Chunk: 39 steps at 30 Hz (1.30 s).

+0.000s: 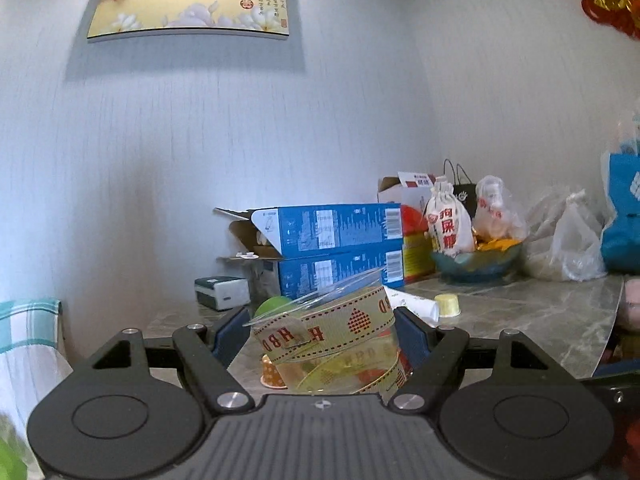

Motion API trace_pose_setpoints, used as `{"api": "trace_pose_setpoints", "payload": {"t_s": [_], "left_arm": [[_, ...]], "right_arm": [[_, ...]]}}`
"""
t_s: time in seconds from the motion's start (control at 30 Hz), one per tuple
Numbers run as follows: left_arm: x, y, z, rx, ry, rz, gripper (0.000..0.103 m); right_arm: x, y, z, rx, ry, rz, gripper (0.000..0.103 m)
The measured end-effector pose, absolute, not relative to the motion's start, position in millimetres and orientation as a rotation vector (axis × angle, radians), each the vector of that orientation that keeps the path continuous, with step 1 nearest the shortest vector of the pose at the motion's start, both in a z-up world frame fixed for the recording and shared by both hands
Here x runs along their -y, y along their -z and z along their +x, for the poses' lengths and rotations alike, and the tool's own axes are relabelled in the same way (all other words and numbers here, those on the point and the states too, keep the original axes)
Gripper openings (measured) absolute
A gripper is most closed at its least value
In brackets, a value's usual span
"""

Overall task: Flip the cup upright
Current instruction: 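Rotate the held clear cup upright with the left tool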

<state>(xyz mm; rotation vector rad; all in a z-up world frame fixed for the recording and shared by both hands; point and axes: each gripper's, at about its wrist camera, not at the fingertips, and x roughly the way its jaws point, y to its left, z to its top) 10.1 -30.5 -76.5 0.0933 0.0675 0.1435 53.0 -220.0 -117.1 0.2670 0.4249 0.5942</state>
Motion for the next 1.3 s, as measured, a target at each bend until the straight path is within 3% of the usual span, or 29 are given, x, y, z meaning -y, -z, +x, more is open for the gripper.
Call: {"api": "trace_pose_setpoints", "payload": {"t_s": [1.3], "left_arm": [[57,131,7,-0.083,-0.209,0.38,0.083]], "right_arm": [[221,126,53,-0.429,-0.603,0.302,0.102]]}}
